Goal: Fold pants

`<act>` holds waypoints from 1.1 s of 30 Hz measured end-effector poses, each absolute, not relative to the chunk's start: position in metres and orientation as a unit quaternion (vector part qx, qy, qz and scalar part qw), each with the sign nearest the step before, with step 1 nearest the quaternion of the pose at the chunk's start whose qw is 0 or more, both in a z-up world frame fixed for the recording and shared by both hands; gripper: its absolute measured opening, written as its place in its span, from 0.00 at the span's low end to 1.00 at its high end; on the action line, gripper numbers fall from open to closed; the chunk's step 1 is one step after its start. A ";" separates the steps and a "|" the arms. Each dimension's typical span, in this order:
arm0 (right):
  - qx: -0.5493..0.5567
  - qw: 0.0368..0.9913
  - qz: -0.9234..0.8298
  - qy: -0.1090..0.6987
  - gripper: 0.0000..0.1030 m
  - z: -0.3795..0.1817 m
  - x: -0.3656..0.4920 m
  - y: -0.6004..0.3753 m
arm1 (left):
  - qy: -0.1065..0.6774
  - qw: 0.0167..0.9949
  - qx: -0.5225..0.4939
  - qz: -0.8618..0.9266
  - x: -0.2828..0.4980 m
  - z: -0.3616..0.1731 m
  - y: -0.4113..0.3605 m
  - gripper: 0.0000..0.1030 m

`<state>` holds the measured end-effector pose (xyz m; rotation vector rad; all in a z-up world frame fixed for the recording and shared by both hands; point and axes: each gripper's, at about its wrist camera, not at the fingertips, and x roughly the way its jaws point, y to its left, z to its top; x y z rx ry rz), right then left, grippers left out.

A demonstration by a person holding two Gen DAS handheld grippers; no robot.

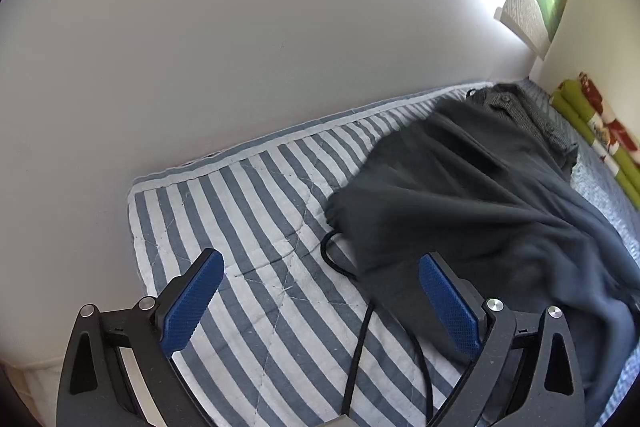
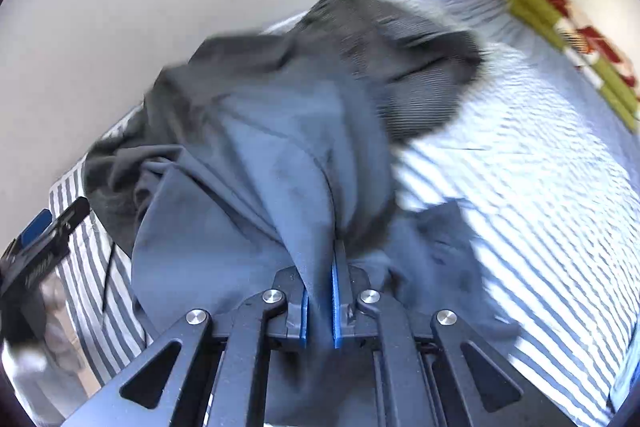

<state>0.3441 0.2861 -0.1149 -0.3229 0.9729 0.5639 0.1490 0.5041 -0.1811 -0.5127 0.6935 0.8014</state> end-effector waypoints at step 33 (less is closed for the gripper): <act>-0.007 0.876 -0.008 0.483 0.49 -0.112 0.202 -0.167 | 0.456 0.873 -0.166 -0.044 0.331 -0.203 0.165 0.71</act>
